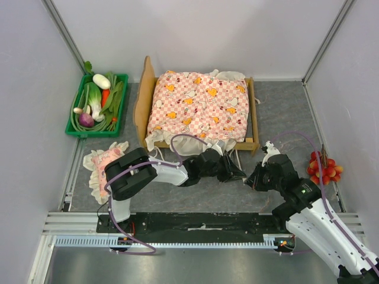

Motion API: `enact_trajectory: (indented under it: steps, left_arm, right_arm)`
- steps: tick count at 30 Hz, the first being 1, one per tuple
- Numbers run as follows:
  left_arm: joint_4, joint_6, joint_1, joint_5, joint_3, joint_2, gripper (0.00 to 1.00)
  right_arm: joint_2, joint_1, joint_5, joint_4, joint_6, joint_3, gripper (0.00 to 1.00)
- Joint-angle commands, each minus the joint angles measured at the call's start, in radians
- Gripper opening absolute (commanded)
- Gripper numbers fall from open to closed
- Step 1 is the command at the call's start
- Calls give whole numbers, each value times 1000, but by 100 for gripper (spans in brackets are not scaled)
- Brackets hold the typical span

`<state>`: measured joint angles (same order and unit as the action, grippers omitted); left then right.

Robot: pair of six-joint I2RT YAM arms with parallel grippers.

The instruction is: Set up the pet bed

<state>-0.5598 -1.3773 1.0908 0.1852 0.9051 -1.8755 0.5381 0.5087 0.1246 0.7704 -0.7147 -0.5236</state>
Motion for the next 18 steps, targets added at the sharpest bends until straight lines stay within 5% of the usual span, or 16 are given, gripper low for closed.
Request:
enact_trajectory:
  steps: [1,8,10,11,18]
  left_arm:
    - [-69,-42,8,-1,12,-19,27]
    - [-84,-43,8,-6,9,-25,2]
    - [-88,-43,7,-9,5,-25,2]
    - [-88,-40,8,-16,0,-24,2]
    - [-83,13,-3,-49,-92,12,2]
  right_arm:
    - [-7,2,13,-29,-14,13,0]
    - [-9,4,18,-28,-11,14,0]
    - [-9,4,20,-29,-2,10,0]
    - [-9,5,14,-23,0,-1,16]
    - [9,4,-161,-26,3,-131,39]
